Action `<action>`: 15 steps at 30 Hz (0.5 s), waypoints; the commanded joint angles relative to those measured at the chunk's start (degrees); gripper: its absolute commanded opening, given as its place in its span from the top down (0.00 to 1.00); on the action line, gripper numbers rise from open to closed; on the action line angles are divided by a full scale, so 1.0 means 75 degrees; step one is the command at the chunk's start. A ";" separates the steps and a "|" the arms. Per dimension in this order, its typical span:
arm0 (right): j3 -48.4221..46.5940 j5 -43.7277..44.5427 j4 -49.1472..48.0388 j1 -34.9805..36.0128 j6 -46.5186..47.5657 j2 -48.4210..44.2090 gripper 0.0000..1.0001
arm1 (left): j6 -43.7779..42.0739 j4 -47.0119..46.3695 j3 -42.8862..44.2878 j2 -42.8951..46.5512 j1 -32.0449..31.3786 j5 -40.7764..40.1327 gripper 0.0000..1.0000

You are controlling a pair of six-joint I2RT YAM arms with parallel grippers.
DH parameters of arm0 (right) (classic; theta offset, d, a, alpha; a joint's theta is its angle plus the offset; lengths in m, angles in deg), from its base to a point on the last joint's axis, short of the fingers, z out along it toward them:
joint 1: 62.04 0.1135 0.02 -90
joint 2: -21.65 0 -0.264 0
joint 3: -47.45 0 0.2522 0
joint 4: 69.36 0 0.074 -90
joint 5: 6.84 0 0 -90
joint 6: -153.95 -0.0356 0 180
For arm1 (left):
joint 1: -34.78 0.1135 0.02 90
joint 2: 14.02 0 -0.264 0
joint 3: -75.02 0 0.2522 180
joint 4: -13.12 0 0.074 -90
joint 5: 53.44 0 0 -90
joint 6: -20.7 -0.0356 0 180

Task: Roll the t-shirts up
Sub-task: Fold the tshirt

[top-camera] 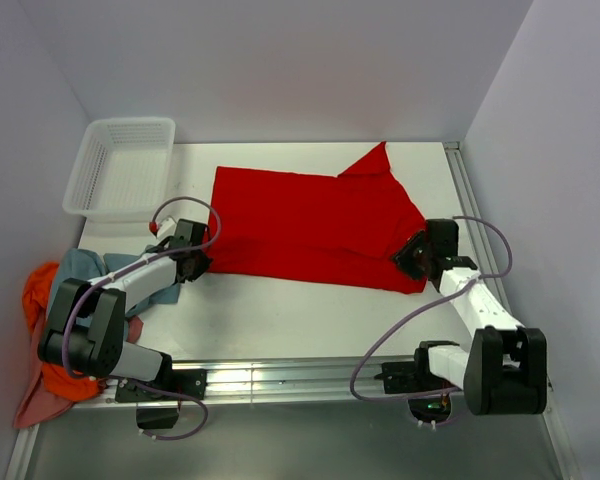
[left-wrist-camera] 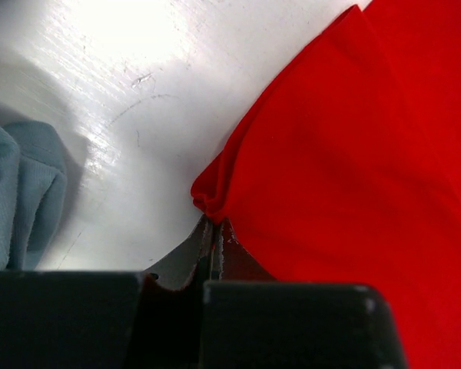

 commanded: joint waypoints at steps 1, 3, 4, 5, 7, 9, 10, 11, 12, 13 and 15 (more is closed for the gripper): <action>-0.0176 -0.0639 -0.1295 -0.0024 0.0129 0.0433 0.60 | -0.0123 -0.0190 -0.0086 0.0193 -0.0083 -0.0126 1.00; -0.0246 -0.0686 -0.1577 -0.0024 0.0153 0.0598 0.58 | -0.0135 -0.0237 -0.0121 0.0228 -0.0107 -0.0102 1.00; -0.0293 -0.0698 -0.1637 -0.0024 0.0164 0.0820 0.57 | -0.0123 -0.0249 -0.0133 0.0240 -0.0119 -0.0079 1.00; -0.0340 -0.0733 -0.1684 -0.0024 0.0165 0.0926 0.57 | -0.0123 -0.0261 -0.0145 0.0240 -0.0130 -0.0067 1.00; -0.0434 -0.0721 -0.1824 -0.0024 0.0153 0.1265 0.57 | -0.0146 -0.0238 -0.0133 0.0240 -0.0154 -0.0020 1.00; -0.0492 -0.0733 -0.1953 -0.0024 0.0130 0.1547 0.57 | -0.0146 -0.0226 -0.0110 0.0240 -0.0224 -0.0020 1.00; -0.0493 -0.0745 -0.1989 -0.0012 0.0118 0.1630 0.58 | -0.0146 -0.0202 -0.0110 0.0252 -0.0236 -0.0043 1.00; -0.0469 -0.0745 -0.2047 0.0000 0.0118 0.1688 0.58 | -0.0146 -0.0179 -0.0110 0.0263 -0.0259 -0.0067 1.00; -0.0446 -0.0710 -0.2152 0.0023 0.0094 0.1793 0.58 | -0.0135 -0.0167 -0.0133 0.0310 -0.0271 -0.0078 1.00; -0.0423 -0.0698 -0.2223 0.0035 0.0094 0.1829 0.58 | -0.0158 -0.0167 -0.0145 0.0334 -0.0271 -0.0090 1.00; -0.0364 -0.0675 -0.2387 0.0070 0.0036 0.1981 0.59 | -0.0170 -0.0167 -0.0168 0.0369 -0.0283 -0.0090 1.00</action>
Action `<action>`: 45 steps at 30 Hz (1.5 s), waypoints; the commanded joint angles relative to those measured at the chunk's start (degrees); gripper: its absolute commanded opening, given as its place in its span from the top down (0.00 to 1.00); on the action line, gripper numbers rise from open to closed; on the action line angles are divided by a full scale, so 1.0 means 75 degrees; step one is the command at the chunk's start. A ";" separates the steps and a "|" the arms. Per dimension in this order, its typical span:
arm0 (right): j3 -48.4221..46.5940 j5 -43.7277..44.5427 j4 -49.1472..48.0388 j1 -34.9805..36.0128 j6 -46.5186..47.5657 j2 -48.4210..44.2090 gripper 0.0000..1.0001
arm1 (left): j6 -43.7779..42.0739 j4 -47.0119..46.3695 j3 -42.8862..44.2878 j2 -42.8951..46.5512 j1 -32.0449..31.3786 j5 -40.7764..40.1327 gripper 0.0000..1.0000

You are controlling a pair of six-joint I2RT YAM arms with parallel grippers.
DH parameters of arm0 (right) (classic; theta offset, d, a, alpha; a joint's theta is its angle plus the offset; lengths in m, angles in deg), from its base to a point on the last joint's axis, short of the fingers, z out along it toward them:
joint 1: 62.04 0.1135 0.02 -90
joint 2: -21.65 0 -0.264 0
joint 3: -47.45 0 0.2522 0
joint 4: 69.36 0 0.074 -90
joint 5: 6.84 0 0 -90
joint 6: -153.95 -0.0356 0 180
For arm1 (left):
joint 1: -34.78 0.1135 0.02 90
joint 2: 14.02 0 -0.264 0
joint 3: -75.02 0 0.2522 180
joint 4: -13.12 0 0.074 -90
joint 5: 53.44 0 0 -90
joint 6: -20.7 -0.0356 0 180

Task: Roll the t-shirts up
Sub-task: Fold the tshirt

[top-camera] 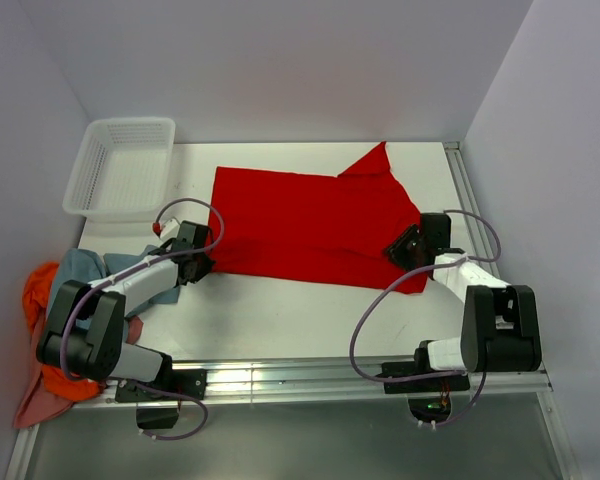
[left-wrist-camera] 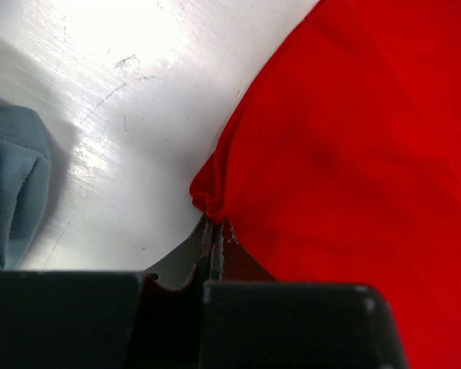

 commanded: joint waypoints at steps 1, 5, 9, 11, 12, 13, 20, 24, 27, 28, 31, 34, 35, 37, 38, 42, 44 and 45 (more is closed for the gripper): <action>-0.0192 -0.0042 -0.0653 0.0056 -0.0002 0.0172 0.62 | -0.0178 -0.0114 -0.0052 0.0328 -0.0053 -0.0070 1.00; -0.0262 -0.0042 -0.0701 0.0091 -0.0002 0.0489 0.66 | -0.0237 -0.0150 -0.0063 0.0305 -0.0064 -0.0023 1.00; -0.0309 -0.0043 -0.0970 0.0161 -0.0049 0.0699 0.66 | -0.0272 -0.0115 -0.0040 0.0246 -0.0099 -0.0058 1.00; -0.0309 0.0004 -0.0970 0.0208 -0.0084 0.0770 0.66 | -0.0296 -0.0115 -0.0040 0.0223 -0.0100 -0.0058 1.00; -0.0297 0.0004 -0.1040 0.0220 -0.0107 0.0805 0.66 | -0.0319 -0.0126 -0.0040 0.0223 -0.0111 -0.0046 1.00; -0.0286 0.0016 -0.1052 0.0254 -0.0131 0.0829 0.66 | -0.0331 -0.0138 -0.0040 0.0223 -0.0111 -0.0012 1.00; -0.0460 0.0004 -0.1053 0.0255 -0.0225 0.0806 0.97 | -0.0390 -0.0068 0.0007 0.0234 -0.0146 -0.0011 1.00; -0.0847 0.0122 -0.0853 0.0255 -0.0248 0.0875 0.98 | -0.0401 -0.0126 -0.0040 0.0305 -0.0181 0.0024 1.00; -0.1105 0.0110 -0.0876 0.0501 -0.0318 0.1051 0.99 | -0.0425 -0.0127 -0.0040 0.0270 -0.0205 0.0047 1.00; -0.1175 0.0133 -0.0877 0.0524 -0.0365 0.1121 0.99 | -0.0425 -0.0126 -0.0028 0.0258 -0.0205 0.0047 1.00; -0.1433 0.0133 -0.0935 0.0630 -0.0424 0.1414 0.99 | -0.0448 -0.0068 0.0042 0.0199 -0.0228 0.0036 1.00; -0.1785 0.0215 -0.0900 0.0840 -0.0436 0.1789 1.00 | -0.0460 -0.0033 0.0089 0.0164 -0.0240 0.0047 1.00; -0.1959 0.0297 -0.0877 0.0899 -0.0447 0.1848 1.00 | -0.0471 -0.0033 0.0101 0.0164 -0.0240 0.0047 1.00; -0.2160 0.0391 -0.0818 0.1086 -0.0436 0.2059 1.00 | -0.0483 -0.0021 0.0124 0.0164 -0.0240 0.0036 1.00; -0.2346 0.0484 -0.0795 0.1145 -0.0447 0.2117 1.00 | -0.0483 -0.0009 0.0136 0.0164 -0.0240 0.0036 1.00; -0.2827 0.0578 -0.0783 0.1356 -0.0471 0.2457 1.00 | -0.0472 -0.0021 0.0124 0.0211 -0.0263 0.0094 1.00; -0.3073 0.0602 -0.0596 0.1426 -0.0483 0.2680 1.00 | -0.0472 -0.0033 0.0124 0.0223 -0.0287 0.0094 1.00; -0.3156 0.0625 -0.0584 0.1438 -0.0483 0.2738 1.00 | -0.0472 -0.0009 0.0113 0.0223 -0.0299 0.0083 1.00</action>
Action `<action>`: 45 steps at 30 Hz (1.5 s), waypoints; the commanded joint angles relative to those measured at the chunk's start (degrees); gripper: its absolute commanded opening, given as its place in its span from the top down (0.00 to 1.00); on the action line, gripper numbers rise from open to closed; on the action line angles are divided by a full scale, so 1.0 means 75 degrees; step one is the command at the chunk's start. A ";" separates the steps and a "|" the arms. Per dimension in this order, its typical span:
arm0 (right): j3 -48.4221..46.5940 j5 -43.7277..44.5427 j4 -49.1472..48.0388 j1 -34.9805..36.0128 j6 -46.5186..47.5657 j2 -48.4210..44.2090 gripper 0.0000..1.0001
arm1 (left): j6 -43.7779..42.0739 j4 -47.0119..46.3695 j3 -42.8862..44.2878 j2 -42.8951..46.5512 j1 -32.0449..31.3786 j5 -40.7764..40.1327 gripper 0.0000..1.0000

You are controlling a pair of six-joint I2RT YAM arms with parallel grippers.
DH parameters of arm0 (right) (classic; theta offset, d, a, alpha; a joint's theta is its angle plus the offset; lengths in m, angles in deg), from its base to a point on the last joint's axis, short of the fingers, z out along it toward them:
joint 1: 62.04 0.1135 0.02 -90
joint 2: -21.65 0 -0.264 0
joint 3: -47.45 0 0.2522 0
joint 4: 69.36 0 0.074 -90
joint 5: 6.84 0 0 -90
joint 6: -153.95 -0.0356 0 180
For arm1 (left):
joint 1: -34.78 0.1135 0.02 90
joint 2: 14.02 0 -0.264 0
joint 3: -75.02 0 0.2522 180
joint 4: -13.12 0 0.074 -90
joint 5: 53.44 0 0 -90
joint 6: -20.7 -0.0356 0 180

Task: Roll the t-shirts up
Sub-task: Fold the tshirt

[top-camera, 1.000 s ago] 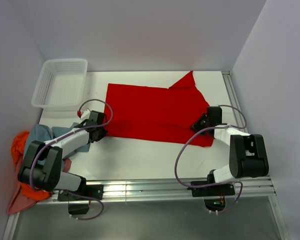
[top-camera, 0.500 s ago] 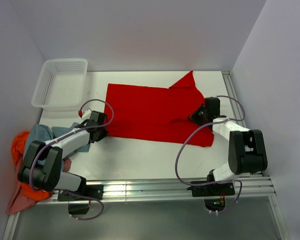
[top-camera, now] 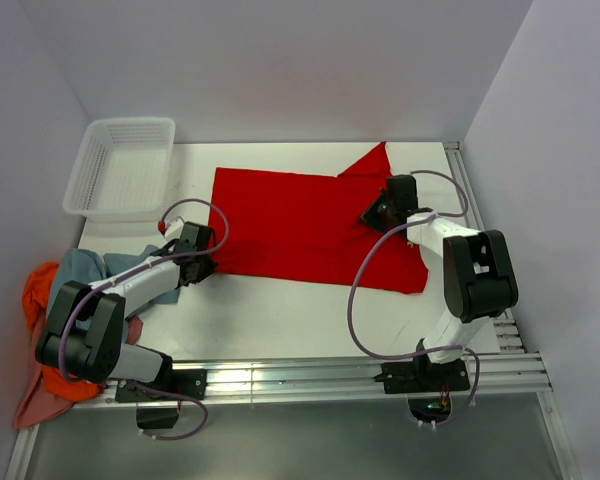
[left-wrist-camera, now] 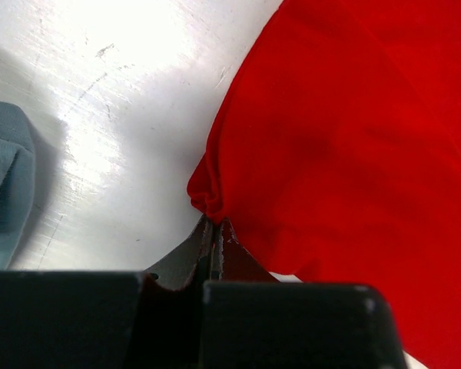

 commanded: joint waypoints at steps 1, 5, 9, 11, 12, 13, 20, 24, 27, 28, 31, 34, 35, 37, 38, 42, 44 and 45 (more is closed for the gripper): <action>-0.0528 0.0252 0.0063 0.0104 -0.0072 0.0314 1.00 | -0.0142 -0.0018 0.0150 0.0127 -0.0083 0.0059 1.00; -0.0914 0.0264 0.0098 0.0186 -0.0072 0.0643 1.00 | -0.0154 0.0006 0.0150 0.0103 -0.0106 -0.0011 1.00; -0.1090 0.0276 0.0087 0.0197 -0.0072 0.0854 1.00 | -0.0154 0.0017 0.0174 0.0033 -0.0106 -0.0034 1.00; -0.1126 0.0276 0.0064 0.0197 -0.0095 0.0912 1.00 | -0.0154 0.0006 0.0174 0.0021 -0.0118 -0.0035 1.00; -0.1114 0.0276 0.0029 0.0197 -0.0107 0.0913 1.00 | -0.0154 0.0006 0.0174 0.0010 -0.0118 -0.0035 1.00; -0.1068 0.0276 0.0005 0.0197 -0.0130 0.0901 1.00 | -0.0154 0.0006 0.0162 0.0009 -0.0130 -0.0035 1.00; -0.0622 -0.0192 -0.0943 0.0151 -0.0434 0.0737 1.00 | -0.0142 0.0041 0.0197 -0.0002 -0.0165 -0.0081 1.00; -0.0540 -0.0590 -0.1506 0.0139 -0.0622 0.0830 1.00 | -0.0119 0.0041 0.0186 -0.0026 -0.0188 -0.0093 1.00; -0.0587 -0.0755 -0.1751 0.0127 -0.0763 0.1006 1.00 | -0.0107 0.0006 0.0139 -0.0002 -0.0188 -0.0070 1.00; -0.0598 -0.0836 -0.1834 0.0127 -0.0798 0.1041 1.00 | -0.0119 0.0006 0.0127 -0.0014 -0.0200 -0.0070 1.00; -0.0598 -0.0919 -0.2092 0.0092 -0.0880 0.1194 0.95 | -0.0095 0.0017 0.0127 0.0009 -0.0212 -0.0070 1.00; -0.0680 -0.1001 -0.2163 0.0080 -0.0834 0.1393 0.86 | -0.0095 0.0017 0.0150 -0.0002 -0.0224 -0.0081 1.00; -0.0692 -0.1059 -0.2210 0.0080 -0.0834 0.1509 0.79 | -0.0107 0.0017 0.0150 -0.0014 -0.0235 -0.0081 1.00; -0.0704 -0.1083 -0.2210 0.0080 -0.0857 0.1569 0.69 | -0.0107 0.0017 0.0174 -0.0037 -0.0235 -0.0058 1.00; -0.0669 -0.1072 -0.2303 0.0069 -0.0857 0.1569 0.63 | -0.0096 0.0029 0.0174 -0.0084 -0.0247 -0.0058 1.00; -0.0529 -0.0943 -0.2281 0.0045 -0.0787 0.1301 0.59 | -0.0084 0.0076 0.0221 -0.0073 -0.0271 -0.0070 1.00; -0.0447 -0.0850 -0.2234 0.0010 -0.0670 0.1113 0.59 | -0.0107 0.0169 0.0244 -0.0014 -0.0294 -0.0140 1.00; -0.0388 -0.0779 -0.2129 -0.0002 -0.0554 0.0857 0.59 | -0.0107 0.0251 0.0291 -0.0002 -0.0294 -0.0256 1.00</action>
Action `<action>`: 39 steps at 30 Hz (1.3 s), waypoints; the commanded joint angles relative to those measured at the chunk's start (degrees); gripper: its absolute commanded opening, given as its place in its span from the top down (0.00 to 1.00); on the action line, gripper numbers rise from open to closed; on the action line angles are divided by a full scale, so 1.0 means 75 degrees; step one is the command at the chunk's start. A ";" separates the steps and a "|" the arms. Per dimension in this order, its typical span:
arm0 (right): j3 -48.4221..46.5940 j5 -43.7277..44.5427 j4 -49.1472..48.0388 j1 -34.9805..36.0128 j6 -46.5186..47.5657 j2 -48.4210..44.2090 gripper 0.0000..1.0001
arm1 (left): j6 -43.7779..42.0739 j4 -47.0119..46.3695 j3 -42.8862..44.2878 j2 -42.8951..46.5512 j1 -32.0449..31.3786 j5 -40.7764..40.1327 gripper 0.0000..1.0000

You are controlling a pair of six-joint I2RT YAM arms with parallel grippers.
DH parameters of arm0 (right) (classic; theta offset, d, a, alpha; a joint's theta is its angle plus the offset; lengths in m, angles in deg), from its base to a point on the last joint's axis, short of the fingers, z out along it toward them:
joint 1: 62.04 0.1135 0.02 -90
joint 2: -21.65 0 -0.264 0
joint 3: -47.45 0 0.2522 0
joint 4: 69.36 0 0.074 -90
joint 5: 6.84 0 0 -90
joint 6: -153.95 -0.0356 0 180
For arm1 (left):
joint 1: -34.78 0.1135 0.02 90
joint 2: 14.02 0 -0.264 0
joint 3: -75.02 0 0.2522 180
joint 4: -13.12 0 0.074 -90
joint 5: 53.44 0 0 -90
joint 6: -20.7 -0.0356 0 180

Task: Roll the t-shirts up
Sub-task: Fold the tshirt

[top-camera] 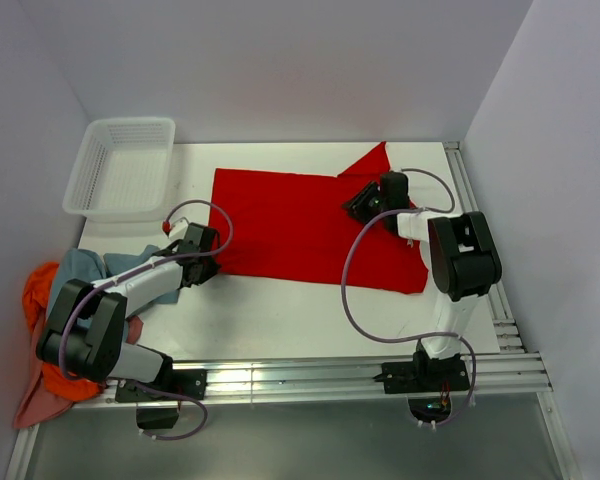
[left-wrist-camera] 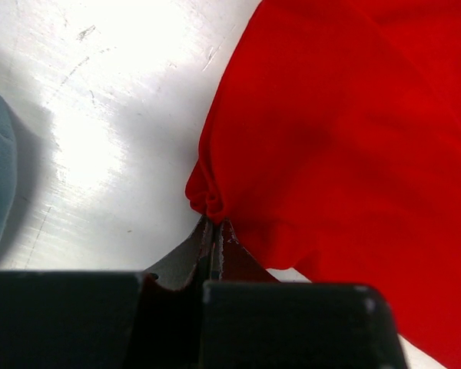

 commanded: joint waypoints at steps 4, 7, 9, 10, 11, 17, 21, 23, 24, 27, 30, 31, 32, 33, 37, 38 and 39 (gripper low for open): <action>0.0546 0.0513 0.0554 -0.0095 0.0509 -0.1423 0.64 | -0.0128 0.0498 0.0388 0.0158 -0.0058 -0.0389 1.00; 0.1049 0.0865 0.1245 -0.0095 0.0732 -0.2184 0.74 | -0.0093 0.0615 0.0330 0.0240 -0.0058 -0.0354 1.00; 0.1540 0.1145 0.1610 -0.0130 0.0872 -0.2654 0.75 | -0.0069 0.0662 0.0283 0.0287 -0.0046 -0.0331 1.00; 0.1729 0.1252 0.2006 -0.0130 0.0920 -0.2888 0.79 | -0.0046 0.0674 0.0236 0.0322 -0.0058 -0.0319 1.00; 0.1916 0.1403 0.2207 -0.0130 0.0955 -0.3378 0.81 | -0.0023 0.0674 0.0201 0.0346 -0.0058 -0.0307 1.00; 0.2609 0.3091 0.4270 -0.0153 0.0639 -0.4530 1.00 | 0.0036 0.0767 0.0071 0.0475 -0.0058 -0.0108 0.99; 0.2925 0.3514 0.4729 -0.0189 0.0370 -0.4823 1.00 | 0.0060 0.0838 -0.0046 0.0697 -0.0058 -0.0049 1.00; 0.3066 0.3607 0.4776 -0.0189 0.0194 -0.4883 1.00 | 0.0060 0.0908 -0.0104 0.0838 -0.0058 -0.0038 1.00; 0.3171 0.3713 0.4811 -0.0200 0.0077 -0.4929 1.00 | 0.0060 0.0943 -0.0128 0.0896 -0.0046 -0.0049 1.00; 0.3370 0.3935 0.4811 -0.0212 -0.0087 -0.5047 1.00 | 0.0071 0.1095 -0.0139 0.1014 -0.0058 -0.0026 1.00; 0.3418 0.4158 0.4846 -0.0212 -0.0286 -0.5001 1.00 | 0.0060 0.1178 -0.0209 0.1166 -0.0058 -0.0026 1.00; 0.3383 0.4217 0.4997 -0.0224 -0.0310 -0.4896 1.00 | 0.0048 0.1201 -0.0221 0.1190 -0.0058 -0.0014 1.00; 0.3244 0.4310 0.5161 -0.0224 -0.0392 -0.4802 1.00 | 0.0048 0.1213 -0.0245 0.1201 -0.0058 0.0009 1.00; 0.3161 0.4555 0.5360 -0.0224 -0.0601 -0.4708 1.00 | 0.0036 0.1225 -0.0280 0.1236 -0.0058 0.0032 1.00; 0.2914 0.5084 0.6590 -0.0224 -0.1282 -0.4484 1.00 | 0.0071 0.1201 -0.0467 0.1330 -0.0058 0.0267 1.00; 0.3019 0.5050 0.6581 -0.0224 -0.1271 -0.4577 1.00 | 0.0083 0.1213 -0.0514 0.1354 -0.0058 0.0325 1.00; 0.3066 0.5015 0.6581 -0.0224 -0.1271 -0.4625 1.00 | 0.0106 0.1236 -0.0596 0.1400 -0.0046 0.0337 1.00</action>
